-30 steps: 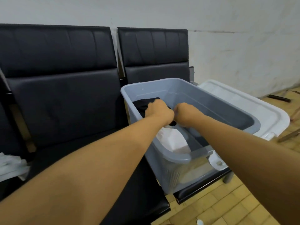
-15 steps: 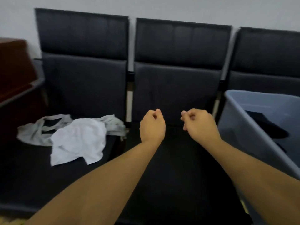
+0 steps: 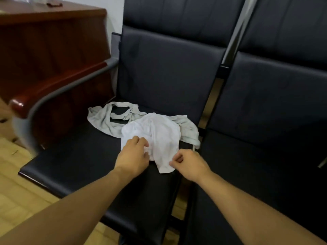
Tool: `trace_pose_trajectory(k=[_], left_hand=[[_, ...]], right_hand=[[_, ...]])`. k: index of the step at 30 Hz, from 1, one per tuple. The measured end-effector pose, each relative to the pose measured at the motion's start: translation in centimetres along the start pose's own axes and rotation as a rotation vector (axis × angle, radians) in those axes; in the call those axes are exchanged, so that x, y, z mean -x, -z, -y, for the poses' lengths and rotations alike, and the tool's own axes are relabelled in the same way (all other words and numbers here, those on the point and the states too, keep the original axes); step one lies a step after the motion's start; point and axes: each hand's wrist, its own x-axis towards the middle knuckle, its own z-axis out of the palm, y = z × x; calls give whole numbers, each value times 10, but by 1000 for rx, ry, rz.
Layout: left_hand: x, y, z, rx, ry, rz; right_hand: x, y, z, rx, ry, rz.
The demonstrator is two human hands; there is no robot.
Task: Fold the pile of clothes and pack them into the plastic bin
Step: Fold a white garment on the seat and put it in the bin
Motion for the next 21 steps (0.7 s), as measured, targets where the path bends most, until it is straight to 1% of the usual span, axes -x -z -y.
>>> trace_pose_trajectory(k=[2,4,5,8,10,11,13,16,18,20,21], left_hand=[[-1,-2,29,-51,-50,53],[-1,-5,46,-65,-90,121],[-1,-6,52,-62,-108,130],[-2,-6,60,-27,-124,82],[-5,-1,59,9,-72,56],[-7,4,58,38,-20,37],[-14,18,52,123,113,-39],[-28,44,44,283,287,-163],[-35,66,37,384,336,-258],[-41,91,28,467,349,-358],[-42,103,23,500,349,-397]], right_hand=[[-9,-23,8,35,5,32],[-13,-38,12,116,18,1],[-13,-44,14,149,25,-24],[-11,-50,15,233,70,-67],[-10,-46,15,250,86,-71],[-12,-42,15,202,61,-85],[-16,-29,18,-32,-21,-132],[-25,2,33,-564,-106,-207],[-27,29,51,-862,-72,-200],[-25,58,68,-1061,5,-209],[-23,72,75,-1124,31,-225]])
